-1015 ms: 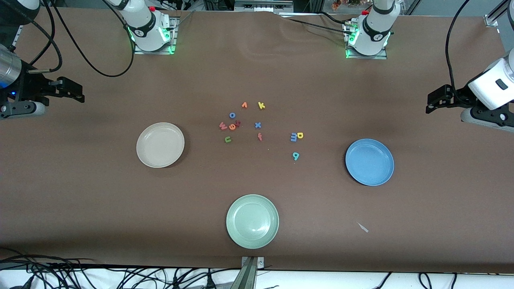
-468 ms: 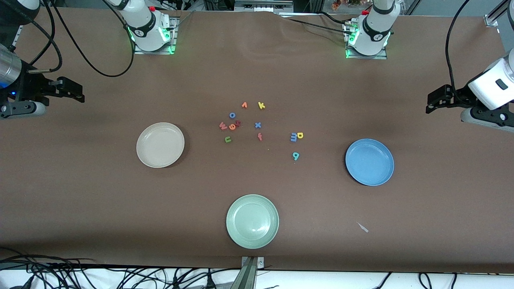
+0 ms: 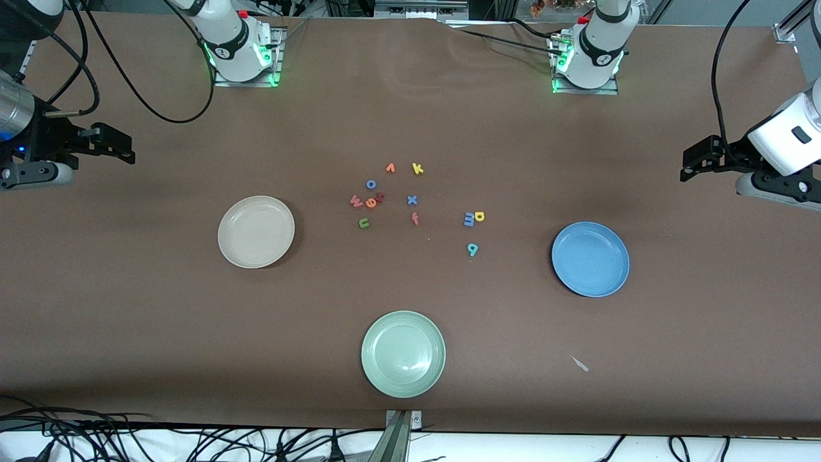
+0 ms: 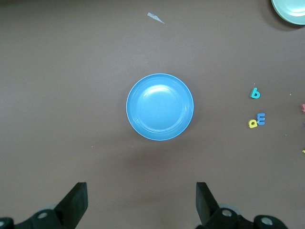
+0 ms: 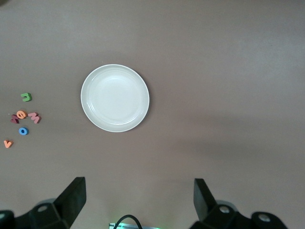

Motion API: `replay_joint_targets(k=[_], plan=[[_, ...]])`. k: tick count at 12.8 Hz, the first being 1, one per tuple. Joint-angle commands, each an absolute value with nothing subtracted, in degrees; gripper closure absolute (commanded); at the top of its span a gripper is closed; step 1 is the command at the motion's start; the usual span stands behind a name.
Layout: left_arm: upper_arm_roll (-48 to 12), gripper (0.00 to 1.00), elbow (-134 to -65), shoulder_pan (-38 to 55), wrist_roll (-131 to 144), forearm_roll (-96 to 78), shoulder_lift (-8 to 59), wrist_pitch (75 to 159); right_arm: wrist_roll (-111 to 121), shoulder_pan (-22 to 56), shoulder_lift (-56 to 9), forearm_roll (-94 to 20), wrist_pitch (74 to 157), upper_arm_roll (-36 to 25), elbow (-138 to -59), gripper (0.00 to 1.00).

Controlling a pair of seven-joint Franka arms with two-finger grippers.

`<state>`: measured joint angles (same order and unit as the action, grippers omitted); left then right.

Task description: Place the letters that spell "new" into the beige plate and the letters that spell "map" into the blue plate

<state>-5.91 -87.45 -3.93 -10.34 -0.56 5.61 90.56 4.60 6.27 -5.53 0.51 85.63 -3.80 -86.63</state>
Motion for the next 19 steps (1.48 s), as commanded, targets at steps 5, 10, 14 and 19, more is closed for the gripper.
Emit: replay_joint_targets(k=[5, 10, 14, 19], plan=[[-5.9, 0.0, -88.4, -4.6, -10.5, -1.5, 4.3, 91.2, 4.1, 5.7, -5.3, 0.2, 85.3, -3.5, -86.2, 0.0], [-5.8, 0.0, -88.5, -4.6, -10.6, -1.5, 4.5, 91.2, 4.1, 5.8, -5.3, 0.2, 85.3, -3.5, -86.0, 0.0], [-5.9, 0.0, -88.9, -4.3, -9.9, -1.5, 4.8, 91.1, 4.2, 5.9, -5.3, 0.3, 85.6, -3.5, -85.9, 0.0], [-8.0, 0.0, -88.9, -3.2, -10.5, -1.7, 6.8, 90.6, 4.3, 5.5, -5.9, 0.9, 87.5, -3.5, -85.3, 0.0]])
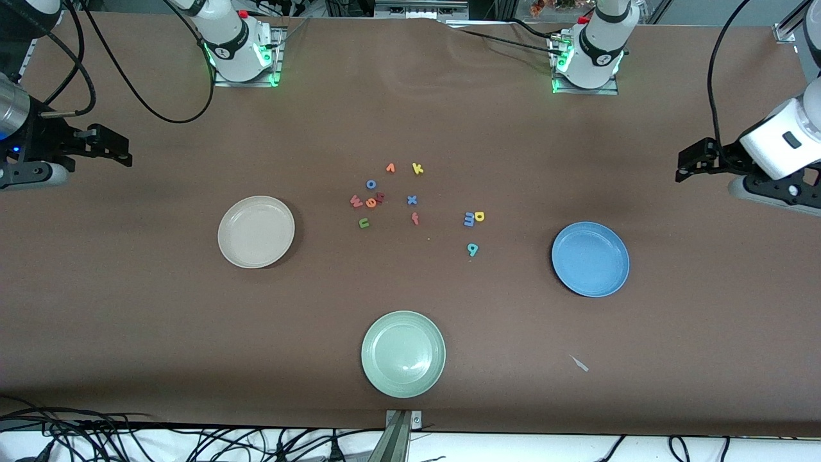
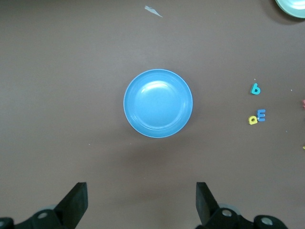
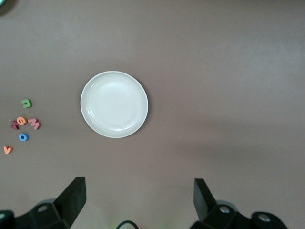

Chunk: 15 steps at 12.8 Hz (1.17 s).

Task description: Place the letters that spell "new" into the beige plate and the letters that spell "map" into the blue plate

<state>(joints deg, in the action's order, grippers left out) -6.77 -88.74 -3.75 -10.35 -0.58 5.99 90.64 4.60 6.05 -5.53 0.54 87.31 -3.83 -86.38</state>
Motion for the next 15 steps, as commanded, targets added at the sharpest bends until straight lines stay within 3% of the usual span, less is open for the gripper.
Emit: replay_joint_targets(k=[1, 6, 11, 15], plan=[[-9.6, 0.0, -89.0, -3.1, -10.3, -1.7, 7.1, 90.4, 4.2, 5.5, -6.0, 0.6, 87.5, -3.5, -85.3, 0.0], [-19.9, 0.0, -88.4, -0.9, -5.5, -3.2, 13.4, 91.6, 4.7, 5.4, -5.8, 0.9, 86.7, -3.8, -85.3, 0.0], [-20.2, 0.0, -87.5, 6.2, -3.1, -2.9, 25.1, 103.8, 4.7, 5.3, -5.9, 0.9, 87.4, -3.9, -85.3, 0.0], [-19.6, 0.0, -87.1, 10.8, -1.0, -0.4, 31.6, 107.2, 8.6, 5.4, -5.5, -1.2, 84.5, -4.0, -85.5, 0.0]])
